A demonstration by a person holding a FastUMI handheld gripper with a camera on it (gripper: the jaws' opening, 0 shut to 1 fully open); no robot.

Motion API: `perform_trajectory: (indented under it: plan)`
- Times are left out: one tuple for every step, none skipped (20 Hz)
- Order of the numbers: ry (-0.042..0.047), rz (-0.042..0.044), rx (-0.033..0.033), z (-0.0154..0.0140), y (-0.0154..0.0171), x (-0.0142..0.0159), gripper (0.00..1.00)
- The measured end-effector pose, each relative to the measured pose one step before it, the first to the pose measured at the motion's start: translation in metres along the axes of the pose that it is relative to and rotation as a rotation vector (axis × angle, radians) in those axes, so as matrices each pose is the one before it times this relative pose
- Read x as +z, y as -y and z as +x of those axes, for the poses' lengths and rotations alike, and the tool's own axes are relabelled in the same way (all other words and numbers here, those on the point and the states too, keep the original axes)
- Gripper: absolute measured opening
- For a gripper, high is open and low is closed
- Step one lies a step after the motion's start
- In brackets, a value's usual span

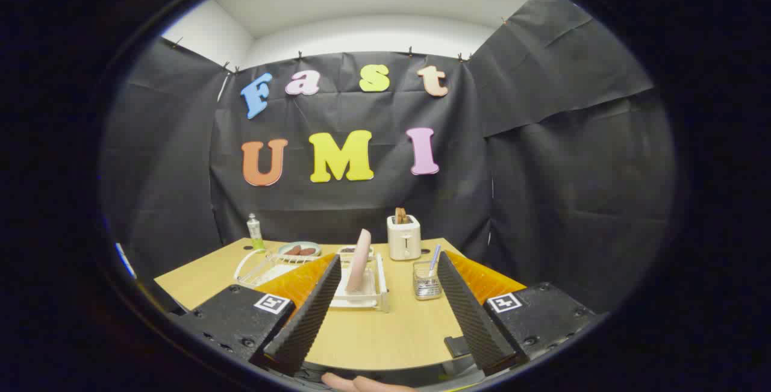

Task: Take the plate from the dish rack, then take the spoon from the basket and place it into the plate.

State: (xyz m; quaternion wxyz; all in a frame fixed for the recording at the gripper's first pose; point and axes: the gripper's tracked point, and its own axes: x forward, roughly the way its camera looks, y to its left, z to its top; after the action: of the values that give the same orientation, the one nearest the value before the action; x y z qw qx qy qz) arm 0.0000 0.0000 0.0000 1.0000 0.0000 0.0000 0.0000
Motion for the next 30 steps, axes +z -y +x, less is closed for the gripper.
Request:
perform_trajectory:
  plan:
    - [-0.00081,-0.00169,-0.00104,0.00051,0.00019,0.00000,1.00]
    - [0.00134,-0.00108,-0.00018,-0.00031,0.00035,-0.00047,1.00]
    - [0.00115,-0.00082,-0.00054,0.00054,0.00038,-0.00008,1.00]
    - [-0.00186,-0.00163,-0.00144,0.00016,0.00087,-0.00012,1.00]
    - [-0.00048,0.00074,-0.00086,0.00119,0.00045,-0.00101,1.00]
    - [-0.00338,0.00454,-0.00352,0.00018,0.00156,0.00001,1.00]
    - [-0.00337,0.00697,0.00045,0.00063,0.00085,-0.00118,1.00]
    - [-0.00297,0.00761,0.00525,-0.00007,-0.00039,0.00051,1.00]
    - [-0.00159,0.00819,0.00431,0.00059,-0.00008,-0.00024,1.00]
    - [-0.00215,0.00523,0.00160,-0.00050,0.00066,0.00022,1.00]
    - [-0.00015,0.00224,0.00011,0.00054,0.00141,-0.00072,1.00]
    - [0.00126,-0.00100,-0.00464,0.00006,0.00134,0.00077,1.00]
    - [0.00097,-0.00342,-0.00568,0.00165,0.00158,-0.00065,1.00]
    - [0.00045,-0.00435,-0.00328,0.00073,0.00136,0.00026,1.00]
    - [-0.00207,-0.00425,-0.00199,0.00060,0.00017,-0.00130,1.00]
    - [0.00135,-0.00217,-0.00129,0.00065,0.00064,0.00052,1.00]
    - [0.00622,-0.00282,-0.00259,0.00166,0.00092,0.00140,1.00]
    - [0.00403,-0.00542,-0.00639,0.00220,0.00076,0.00009,1.00]
    - [0.00080,-0.01202,-0.00776,0.00423,0.00162,-0.00037,1.00]
    - [0.00191,-0.01473,-0.00122,0.00529,-0.00209,0.00247,1.00]
    - [0.00292,-0.01593,0.00247,0.00657,-0.00288,0.00322,1.00]
    - [-0.00246,-0.01915,0.00453,0.00849,-0.00380,0.00378,1.00]
    - [-0.00338,-0.01975,-0.00276,0.01066,-0.00090,0.00248,1.00]
    - [-0.00710,-0.01903,-0.00352,0.01100,-0.00077,0.00499,1.00]
    - [-0.00041,-0.01162,-0.00412,0.01075,-0.00129,0.00553,1.00]
    - [-0.01140,-0.01183,-0.01008,0.01430,-0.00018,0.00706,1.00]
    - [-0.02457,-0.00608,-0.01464,0.01522,0.00097,0.00182,1.00]
    - [-0.02426,0.00482,-0.01005,0.01311,-0.00009,0.00397,1.00]
    - [-0.03490,0.00189,-0.00516,0.01705,-0.00327,0.00475,1.00]
    - [-0.04041,0.00427,-0.00284,0.01345,-0.00094,0.00112,1.00]
